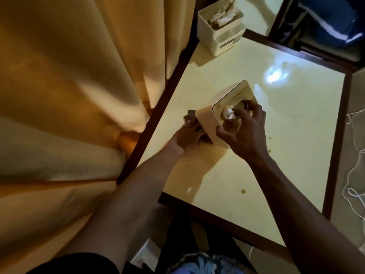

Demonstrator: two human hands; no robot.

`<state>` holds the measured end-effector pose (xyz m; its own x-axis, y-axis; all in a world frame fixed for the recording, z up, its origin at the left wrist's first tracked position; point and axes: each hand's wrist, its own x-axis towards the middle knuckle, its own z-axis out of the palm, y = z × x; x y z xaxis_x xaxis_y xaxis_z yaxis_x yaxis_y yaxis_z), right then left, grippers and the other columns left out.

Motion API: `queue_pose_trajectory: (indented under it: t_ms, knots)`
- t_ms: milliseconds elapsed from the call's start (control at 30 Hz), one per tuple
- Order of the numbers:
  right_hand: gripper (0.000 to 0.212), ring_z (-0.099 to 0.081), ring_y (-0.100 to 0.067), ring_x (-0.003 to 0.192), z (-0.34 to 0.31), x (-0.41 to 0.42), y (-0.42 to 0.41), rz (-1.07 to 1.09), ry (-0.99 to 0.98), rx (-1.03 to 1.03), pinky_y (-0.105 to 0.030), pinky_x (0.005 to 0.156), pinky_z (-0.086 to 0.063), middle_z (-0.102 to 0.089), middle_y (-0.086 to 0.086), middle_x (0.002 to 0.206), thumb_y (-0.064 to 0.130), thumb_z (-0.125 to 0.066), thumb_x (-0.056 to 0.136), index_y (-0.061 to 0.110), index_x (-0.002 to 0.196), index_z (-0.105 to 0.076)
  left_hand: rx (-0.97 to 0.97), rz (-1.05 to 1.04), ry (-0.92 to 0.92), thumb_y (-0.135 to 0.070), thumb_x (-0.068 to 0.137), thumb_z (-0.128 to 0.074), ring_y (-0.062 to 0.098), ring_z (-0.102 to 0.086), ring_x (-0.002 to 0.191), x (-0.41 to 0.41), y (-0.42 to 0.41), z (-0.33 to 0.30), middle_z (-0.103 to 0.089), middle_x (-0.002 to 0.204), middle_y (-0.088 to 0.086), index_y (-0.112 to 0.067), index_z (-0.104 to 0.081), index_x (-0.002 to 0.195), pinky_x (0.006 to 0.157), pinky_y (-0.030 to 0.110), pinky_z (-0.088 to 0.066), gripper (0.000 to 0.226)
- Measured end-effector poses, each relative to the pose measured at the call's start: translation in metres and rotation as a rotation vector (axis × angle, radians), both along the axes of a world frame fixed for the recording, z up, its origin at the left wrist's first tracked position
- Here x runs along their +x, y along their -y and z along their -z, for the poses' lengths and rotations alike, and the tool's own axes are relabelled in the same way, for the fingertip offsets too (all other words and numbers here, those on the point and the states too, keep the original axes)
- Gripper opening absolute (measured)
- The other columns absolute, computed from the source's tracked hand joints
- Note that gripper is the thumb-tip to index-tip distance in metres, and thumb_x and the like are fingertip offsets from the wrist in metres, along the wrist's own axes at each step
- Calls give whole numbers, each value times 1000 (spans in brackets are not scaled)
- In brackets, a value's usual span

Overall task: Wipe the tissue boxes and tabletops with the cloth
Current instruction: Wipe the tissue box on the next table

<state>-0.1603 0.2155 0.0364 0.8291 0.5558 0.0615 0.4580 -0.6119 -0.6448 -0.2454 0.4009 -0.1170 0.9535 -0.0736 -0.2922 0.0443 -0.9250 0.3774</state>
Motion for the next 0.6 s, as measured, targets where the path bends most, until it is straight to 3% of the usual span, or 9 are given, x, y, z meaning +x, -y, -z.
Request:
queue_pose_trajectory:
  t_ms: [67,133,200,267,367,467,600]
  knots:
    - [62,-35,-29,143,-1,1,-1,-7,6,12,-37,91,-46,-39,-6,151,57,-76,66,20,116,-69,76,-40,29,-30,102,-39,43,-36,149,-9,-16,-7,-40,161,20,-13,-49,153,122,53,-32,54]
    - [63,-35,-28,143,-4,1,-2,3,11,19,-37,90,-47,-39,-5,151,59,-74,66,22,117,-69,88,-174,26,-23,108,-41,36,-17,158,-4,-43,-19,-18,170,17,-16,-29,162,126,41,-13,56]
    - [62,-35,-27,143,-6,2,-1,14,17,28,-37,90,-46,-39,-3,152,58,-74,66,23,116,-70,226,-395,34,-32,108,-39,37,-1,160,6,-74,-20,0,173,16,-23,-12,166,129,49,-4,65]
    - [57,-34,-26,144,-7,4,2,22,11,32,-35,90,-44,-39,-1,153,51,-81,68,22,115,-70,253,-478,-15,-40,106,-36,37,6,159,19,-99,-20,6,173,13,-27,-4,166,129,53,3,69]
    - [55,-33,-24,144,-6,6,4,34,16,5,-33,87,-44,-38,0,154,43,-88,70,21,117,-71,251,-439,-67,-37,106,-39,39,10,159,50,-94,-23,8,174,12,-26,-3,166,128,55,5,71]
    - [56,-33,-23,145,-4,7,3,34,13,-20,-35,84,-48,-38,1,154,43,-87,71,20,119,-70,201,-164,-40,-32,107,-49,43,8,158,62,-60,-17,6,173,15,-22,-4,167,128,56,-3,75]
    - [57,-33,-24,145,0,6,6,3,16,-22,-41,87,-54,-39,0,152,45,-85,70,22,120,-70,70,-13,134,-23,102,-58,44,-12,157,13,-2,5,-22,170,18,-18,-30,163,126,60,-18,67]
